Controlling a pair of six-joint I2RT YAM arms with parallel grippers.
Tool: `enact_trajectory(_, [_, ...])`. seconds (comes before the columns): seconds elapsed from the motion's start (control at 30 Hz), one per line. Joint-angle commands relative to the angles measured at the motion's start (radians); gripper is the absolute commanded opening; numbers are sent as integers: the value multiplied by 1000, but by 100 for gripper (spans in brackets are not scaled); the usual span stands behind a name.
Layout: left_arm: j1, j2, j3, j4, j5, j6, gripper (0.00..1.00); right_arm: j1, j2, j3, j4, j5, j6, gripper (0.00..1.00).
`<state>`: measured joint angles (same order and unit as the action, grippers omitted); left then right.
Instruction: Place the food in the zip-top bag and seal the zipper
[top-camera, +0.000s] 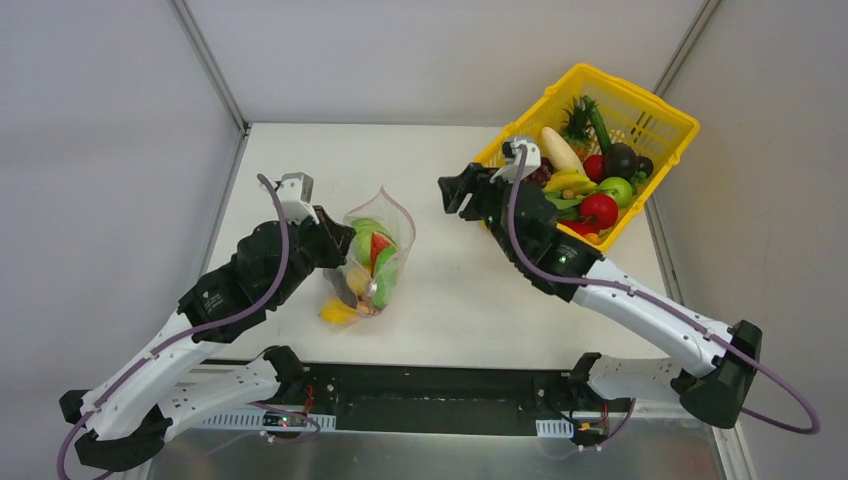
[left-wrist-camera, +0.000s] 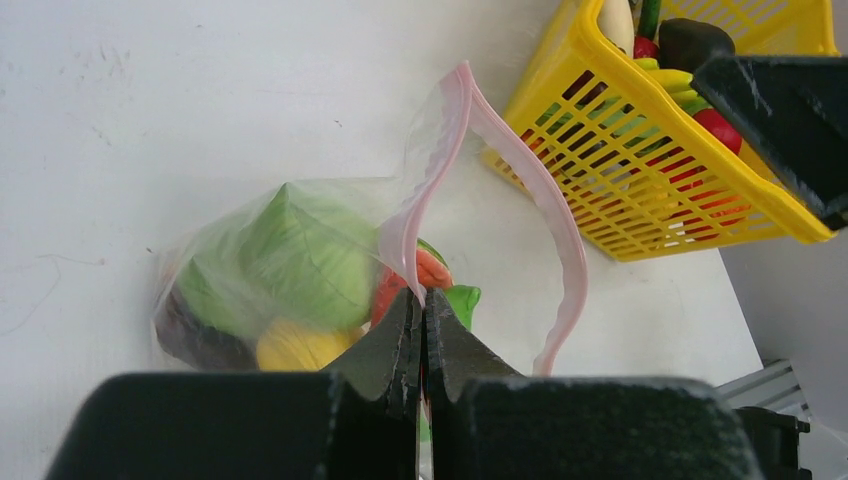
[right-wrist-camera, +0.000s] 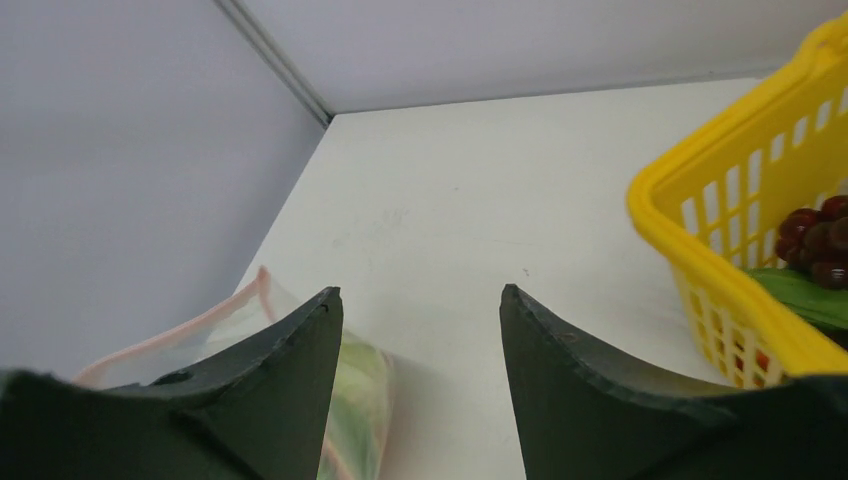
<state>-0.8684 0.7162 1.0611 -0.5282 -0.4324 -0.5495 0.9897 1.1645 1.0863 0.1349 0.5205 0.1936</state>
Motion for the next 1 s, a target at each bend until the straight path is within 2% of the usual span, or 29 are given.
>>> enact_trajectory(0.0, [9,2,18,54,-18,-17,0,-122,15,127,-128,-112,80,62])
enact_trajectory(0.3, [10,16,22,54,-18,-7,0,-363,26,189,-287,-148,64,66])
enact_trajectory(0.7, [9,-11,0,45,-19,-4,0,-657,116,205,-448,-427,79,74])
enact_trajectory(0.8, [10,-20,-5,44,-19,-5,0,-693,178,239,-489,-466,57,75])
enact_trajectory(0.97, [9,-23,-4,18,0,-6,0,-729,270,275,-506,-432,47,78])
